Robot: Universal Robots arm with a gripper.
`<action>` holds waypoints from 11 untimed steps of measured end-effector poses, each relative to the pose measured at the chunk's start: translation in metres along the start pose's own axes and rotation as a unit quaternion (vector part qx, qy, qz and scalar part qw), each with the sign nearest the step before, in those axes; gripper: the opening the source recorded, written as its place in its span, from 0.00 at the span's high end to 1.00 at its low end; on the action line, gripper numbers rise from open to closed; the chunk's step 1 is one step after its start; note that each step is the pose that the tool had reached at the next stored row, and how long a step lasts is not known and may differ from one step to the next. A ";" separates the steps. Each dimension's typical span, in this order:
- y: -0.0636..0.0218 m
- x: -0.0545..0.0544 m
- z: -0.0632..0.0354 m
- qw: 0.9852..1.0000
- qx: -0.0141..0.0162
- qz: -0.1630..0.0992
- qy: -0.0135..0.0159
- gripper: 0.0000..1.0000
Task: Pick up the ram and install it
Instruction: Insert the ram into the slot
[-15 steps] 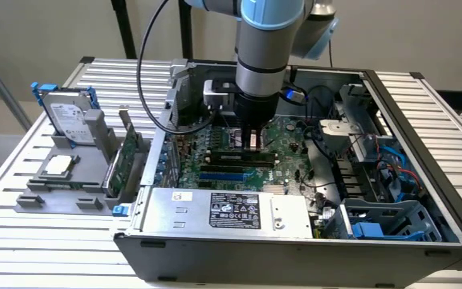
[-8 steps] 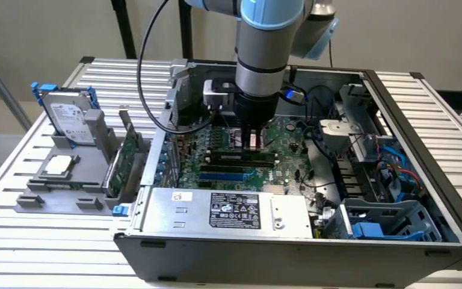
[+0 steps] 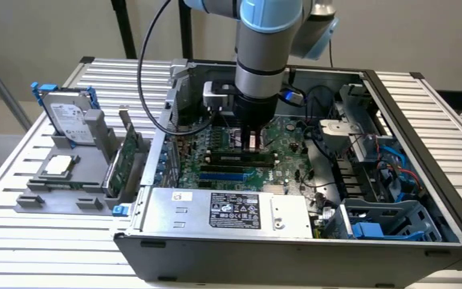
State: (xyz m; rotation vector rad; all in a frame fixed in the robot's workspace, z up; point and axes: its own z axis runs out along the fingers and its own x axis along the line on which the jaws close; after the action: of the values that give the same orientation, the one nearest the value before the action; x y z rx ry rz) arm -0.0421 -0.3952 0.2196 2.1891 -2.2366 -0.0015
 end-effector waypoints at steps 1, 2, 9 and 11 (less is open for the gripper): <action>0.0000 0.000 0.0002 1.000 0.000 0.000 0.000 1.00; 0.0000 0.000 0.0003 1.000 0.000 0.000 0.000 1.00; 0.0003 0.000 -0.0069 1.000 0.000 0.000 0.000 0.00; 0.0007 0.000 -0.0154 1.000 0.000 0.000 -0.001 0.00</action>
State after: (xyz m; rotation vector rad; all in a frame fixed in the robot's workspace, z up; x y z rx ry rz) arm -0.0426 -0.3952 0.2349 2.1896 -2.2373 -0.0028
